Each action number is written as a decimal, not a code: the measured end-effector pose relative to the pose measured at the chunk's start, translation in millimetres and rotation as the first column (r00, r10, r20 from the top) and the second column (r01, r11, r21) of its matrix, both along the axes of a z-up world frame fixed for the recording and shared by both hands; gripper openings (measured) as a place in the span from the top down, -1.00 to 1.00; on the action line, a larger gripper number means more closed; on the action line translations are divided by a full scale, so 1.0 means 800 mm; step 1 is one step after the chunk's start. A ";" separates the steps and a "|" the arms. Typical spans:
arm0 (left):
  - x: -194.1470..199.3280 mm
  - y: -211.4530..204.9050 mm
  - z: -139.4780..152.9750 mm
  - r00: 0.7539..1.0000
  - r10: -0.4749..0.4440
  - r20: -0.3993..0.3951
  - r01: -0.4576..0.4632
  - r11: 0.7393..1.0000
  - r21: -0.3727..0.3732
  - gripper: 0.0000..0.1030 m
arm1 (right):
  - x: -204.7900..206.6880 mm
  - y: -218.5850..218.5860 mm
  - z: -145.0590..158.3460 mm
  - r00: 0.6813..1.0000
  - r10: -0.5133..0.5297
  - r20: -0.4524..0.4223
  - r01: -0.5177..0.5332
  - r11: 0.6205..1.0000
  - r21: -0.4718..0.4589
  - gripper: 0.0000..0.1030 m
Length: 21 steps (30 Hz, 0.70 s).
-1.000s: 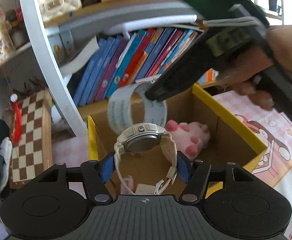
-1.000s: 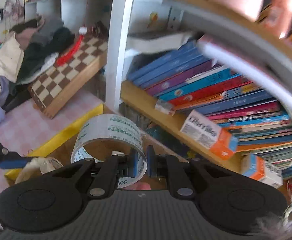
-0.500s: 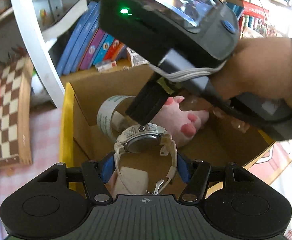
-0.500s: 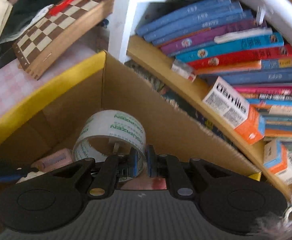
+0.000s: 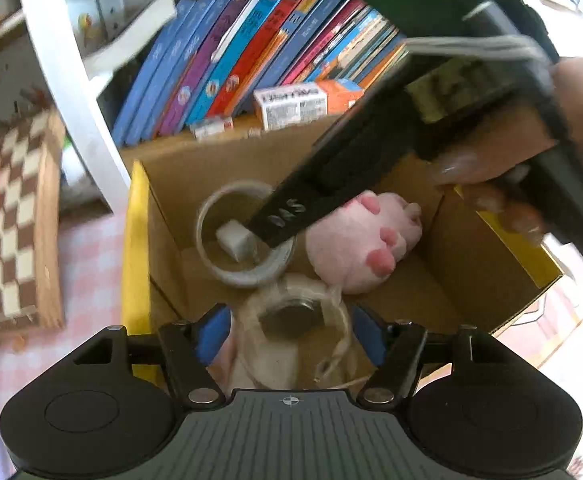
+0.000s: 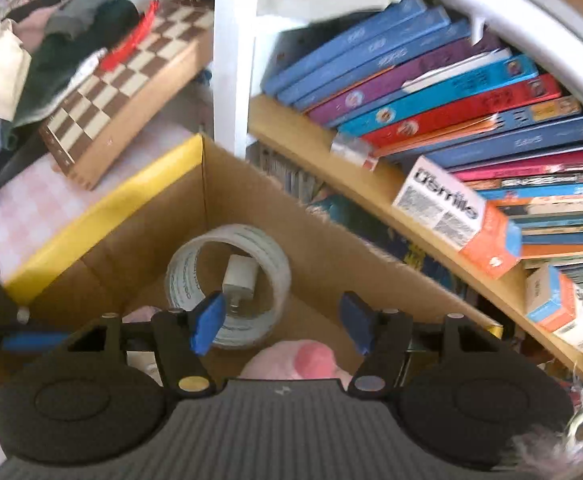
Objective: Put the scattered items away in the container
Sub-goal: 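Open both tools to drop the watch and tape roll into the box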
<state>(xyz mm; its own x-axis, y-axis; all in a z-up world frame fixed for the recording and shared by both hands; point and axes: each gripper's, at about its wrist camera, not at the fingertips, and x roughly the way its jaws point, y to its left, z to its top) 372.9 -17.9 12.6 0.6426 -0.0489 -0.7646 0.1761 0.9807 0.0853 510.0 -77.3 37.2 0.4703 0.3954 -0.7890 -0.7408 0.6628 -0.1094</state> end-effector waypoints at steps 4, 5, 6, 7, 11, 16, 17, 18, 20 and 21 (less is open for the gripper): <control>-0.002 -0.006 0.017 0.999 -0.019 0.051 0.018 1.000 0.005 -0.53 | -0.005 -0.022 0.012 0.999 -0.043 0.001 0.043 0.999 0.023 -0.23; -0.002 -0.008 0.021 0.998 -0.020 0.063 0.020 1.000 0.003 -0.54 | -0.007 -0.028 0.014 0.998 -0.060 0.007 0.060 0.998 0.029 -0.23; -0.002 -0.009 0.024 0.997 -0.020 0.075 0.020 1.000 0.002 -0.54 | -0.008 -0.033 0.016 0.997 -0.075 0.011 0.075 0.997 0.035 -0.23; -0.002 -0.011 0.027 0.996 -0.020 0.086 0.020 1.000 0.002 -0.54 | -0.008 -0.038 0.019 0.996 -0.090 0.015 0.090 0.995 0.042 -0.23; -0.011 -0.015 0.039 0.991 -0.021 0.136 0.022 1.000 -0.006 -0.55 | -0.015 -0.054 0.031 0.990 -0.138 0.031 0.135 0.988 0.074 -0.24; -0.028 -0.015 0.056 0.980 -0.020 0.197 0.021 1.000 -0.007 -0.55 | -0.037 -0.070 0.051 0.978 -0.198 0.061 0.189 0.974 0.126 -0.43; -0.033 -0.015 0.060 0.978 -0.017 0.206 0.019 1.000 -0.009 -0.55 | -0.043 -0.073 0.055 0.976 -0.208 0.064 0.198 0.970 0.139 -0.44; -0.037 -0.014 0.064 0.977 -0.013 0.215 0.016 1.000 -0.011 -0.55 | -0.049 -0.074 0.058 0.975 -0.210 0.070 0.198 0.969 0.150 -0.44; -0.047 -0.012 0.071 0.972 -0.005 0.235 0.008 1.000 -0.013 -0.55 | -0.063 -0.074 0.065 0.972 -0.213 0.101 0.195 0.968 0.160 -0.46; -0.053 -0.010 0.074 0.970 -0.001 0.245 0.005 1.000 -0.014 -0.55 | -0.071 -0.074 0.068 0.970 -0.213 0.119 0.193 0.968 0.160 -0.46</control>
